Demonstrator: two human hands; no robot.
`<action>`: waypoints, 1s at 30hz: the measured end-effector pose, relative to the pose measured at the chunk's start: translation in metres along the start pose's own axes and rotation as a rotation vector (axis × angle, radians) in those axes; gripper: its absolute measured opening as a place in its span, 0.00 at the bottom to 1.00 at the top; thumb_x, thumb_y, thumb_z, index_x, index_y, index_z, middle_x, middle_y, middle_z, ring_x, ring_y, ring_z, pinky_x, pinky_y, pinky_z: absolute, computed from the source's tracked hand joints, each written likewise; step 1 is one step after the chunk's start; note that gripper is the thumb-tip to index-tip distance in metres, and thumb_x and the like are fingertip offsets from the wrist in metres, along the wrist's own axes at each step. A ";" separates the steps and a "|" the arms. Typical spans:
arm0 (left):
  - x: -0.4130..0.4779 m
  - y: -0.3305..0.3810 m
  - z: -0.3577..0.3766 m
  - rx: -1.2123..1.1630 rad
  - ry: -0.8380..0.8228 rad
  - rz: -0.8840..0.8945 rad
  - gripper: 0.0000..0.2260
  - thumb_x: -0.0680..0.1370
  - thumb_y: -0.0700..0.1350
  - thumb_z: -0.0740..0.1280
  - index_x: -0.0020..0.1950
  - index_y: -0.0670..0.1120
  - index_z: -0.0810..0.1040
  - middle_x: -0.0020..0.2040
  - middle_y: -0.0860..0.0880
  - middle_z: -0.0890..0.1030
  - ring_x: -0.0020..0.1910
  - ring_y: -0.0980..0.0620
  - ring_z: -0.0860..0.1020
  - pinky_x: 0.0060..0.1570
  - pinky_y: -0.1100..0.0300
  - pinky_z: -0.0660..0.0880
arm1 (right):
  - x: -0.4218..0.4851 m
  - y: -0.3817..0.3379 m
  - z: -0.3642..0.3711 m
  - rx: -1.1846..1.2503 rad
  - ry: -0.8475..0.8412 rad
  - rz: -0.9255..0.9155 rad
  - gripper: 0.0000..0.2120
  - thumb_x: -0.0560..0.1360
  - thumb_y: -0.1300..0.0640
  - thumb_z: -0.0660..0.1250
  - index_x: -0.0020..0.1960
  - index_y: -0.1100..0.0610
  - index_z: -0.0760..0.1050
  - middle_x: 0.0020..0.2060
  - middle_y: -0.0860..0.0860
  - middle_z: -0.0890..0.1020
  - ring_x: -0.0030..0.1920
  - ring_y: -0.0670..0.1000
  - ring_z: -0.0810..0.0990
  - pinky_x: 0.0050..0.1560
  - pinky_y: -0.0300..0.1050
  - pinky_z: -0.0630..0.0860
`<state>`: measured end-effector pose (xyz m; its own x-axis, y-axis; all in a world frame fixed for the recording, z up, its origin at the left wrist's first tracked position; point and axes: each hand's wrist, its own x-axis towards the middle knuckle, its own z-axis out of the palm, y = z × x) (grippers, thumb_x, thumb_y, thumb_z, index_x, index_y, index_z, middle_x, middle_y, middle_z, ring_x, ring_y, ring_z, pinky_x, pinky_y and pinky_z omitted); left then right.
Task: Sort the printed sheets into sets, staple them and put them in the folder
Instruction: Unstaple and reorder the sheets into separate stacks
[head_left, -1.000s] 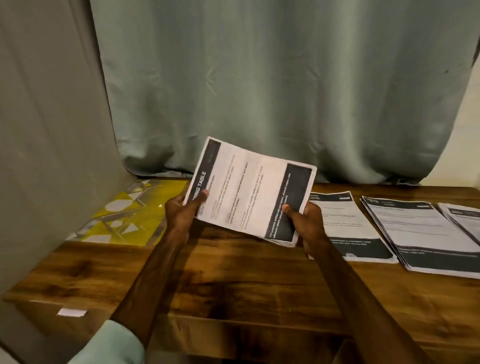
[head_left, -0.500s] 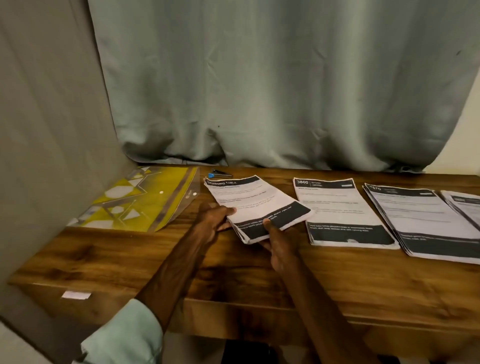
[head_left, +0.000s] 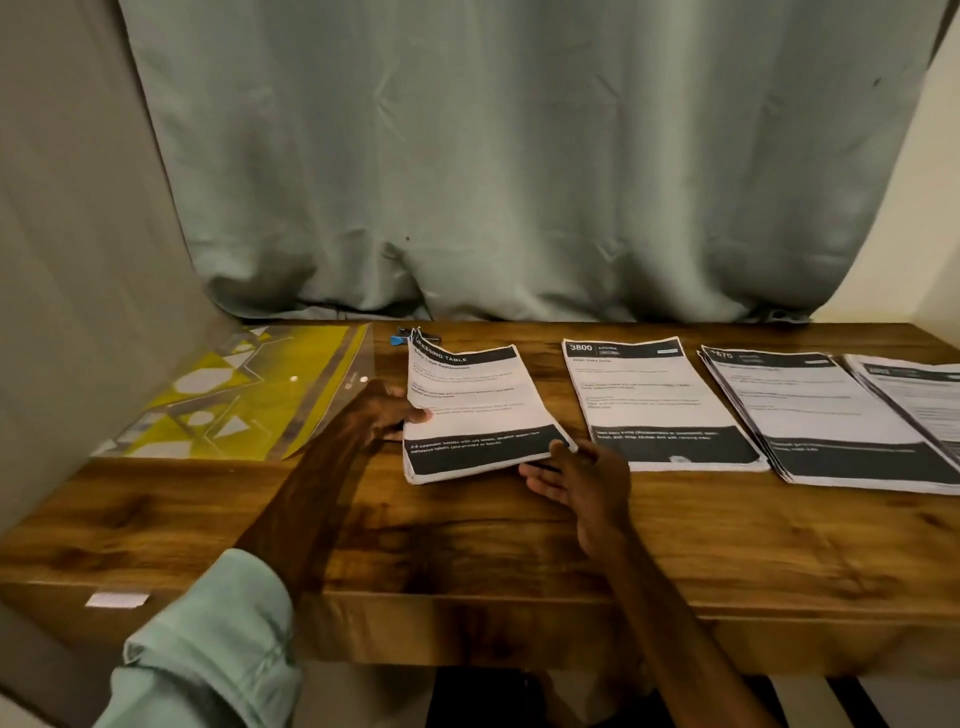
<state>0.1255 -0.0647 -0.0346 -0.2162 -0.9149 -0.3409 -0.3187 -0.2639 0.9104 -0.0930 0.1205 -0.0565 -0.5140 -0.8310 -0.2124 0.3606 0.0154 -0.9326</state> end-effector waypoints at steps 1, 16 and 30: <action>0.003 0.000 -0.001 0.016 -0.002 0.005 0.16 0.72 0.35 0.77 0.59 0.40 0.82 0.55 0.45 0.87 0.55 0.44 0.84 0.62 0.43 0.79 | 0.000 0.001 -0.001 -0.059 0.005 -0.041 0.22 0.81 0.60 0.67 0.72 0.61 0.67 0.51 0.61 0.85 0.38 0.57 0.88 0.36 0.48 0.85; 0.005 0.010 0.004 0.214 -0.081 0.078 0.14 0.74 0.37 0.76 0.59 0.43 0.83 0.53 0.48 0.86 0.53 0.48 0.84 0.55 0.49 0.81 | 0.000 0.018 -0.018 -0.601 0.089 -0.347 0.18 0.79 0.58 0.70 0.65 0.57 0.68 0.32 0.53 0.83 0.21 0.45 0.78 0.23 0.35 0.73; 0.004 -0.006 -0.009 0.401 0.134 0.139 0.18 0.66 0.45 0.83 0.52 0.41 0.84 0.49 0.47 0.86 0.44 0.49 0.85 0.45 0.53 0.83 | -0.002 0.017 -0.020 -0.862 0.241 -0.611 0.11 0.82 0.48 0.64 0.50 0.56 0.77 0.40 0.47 0.79 0.38 0.46 0.77 0.38 0.40 0.72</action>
<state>0.1347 -0.0695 -0.0397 -0.1688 -0.9718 -0.1644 -0.6338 -0.0207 0.7732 -0.1011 0.1337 -0.0775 -0.5947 -0.7008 0.3941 -0.6286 0.0997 -0.7713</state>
